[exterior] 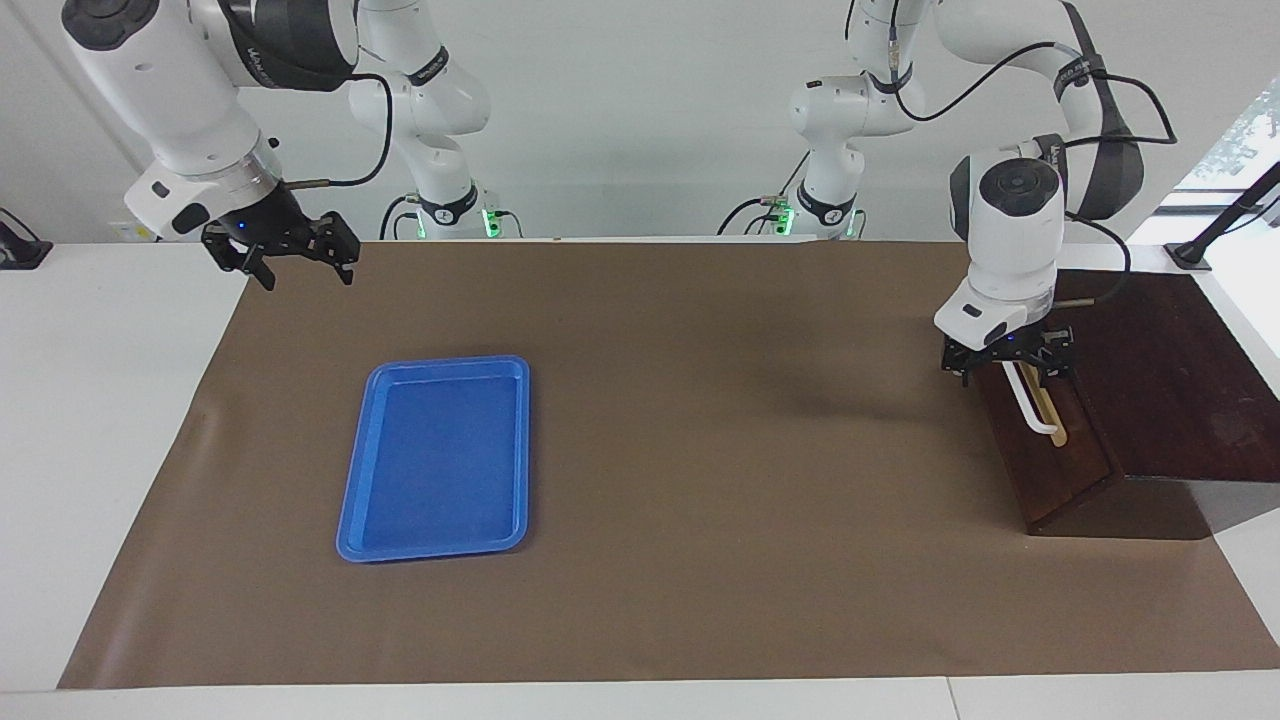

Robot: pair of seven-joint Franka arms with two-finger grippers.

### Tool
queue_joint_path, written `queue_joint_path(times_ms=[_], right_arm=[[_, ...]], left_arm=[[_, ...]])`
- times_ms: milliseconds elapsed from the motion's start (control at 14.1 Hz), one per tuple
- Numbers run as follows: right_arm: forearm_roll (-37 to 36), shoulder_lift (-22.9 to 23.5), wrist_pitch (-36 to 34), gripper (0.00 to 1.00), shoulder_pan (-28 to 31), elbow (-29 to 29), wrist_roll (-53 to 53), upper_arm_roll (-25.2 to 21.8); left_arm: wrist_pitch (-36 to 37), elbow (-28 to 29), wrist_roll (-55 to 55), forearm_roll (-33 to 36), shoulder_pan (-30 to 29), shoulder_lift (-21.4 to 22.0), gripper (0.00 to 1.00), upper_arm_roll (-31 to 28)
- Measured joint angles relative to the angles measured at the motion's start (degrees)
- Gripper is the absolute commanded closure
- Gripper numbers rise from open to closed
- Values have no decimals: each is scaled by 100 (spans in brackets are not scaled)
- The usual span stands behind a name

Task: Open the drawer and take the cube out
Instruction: 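Reach the left gripper to the white drawer handle, then pull the drawer open toward the robot with the left gripper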

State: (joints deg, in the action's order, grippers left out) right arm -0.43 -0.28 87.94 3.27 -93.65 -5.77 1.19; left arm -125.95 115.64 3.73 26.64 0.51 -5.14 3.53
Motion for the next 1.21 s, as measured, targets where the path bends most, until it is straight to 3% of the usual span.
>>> queue_joint_path(times_ms=[569,854,1210], right_arm=[[0,0,0,0,1,0,0,-1],[0,0,0,0,5,0,0,-7],[0,0,0,0,4,0,0,-6]], left_arm=[[-744,578,-246,109,-224,-3,0,19],[-737,560,-1377,-101,482,-5,0,70],[-677,517,-2035,-590,1046,-17,0,71]])
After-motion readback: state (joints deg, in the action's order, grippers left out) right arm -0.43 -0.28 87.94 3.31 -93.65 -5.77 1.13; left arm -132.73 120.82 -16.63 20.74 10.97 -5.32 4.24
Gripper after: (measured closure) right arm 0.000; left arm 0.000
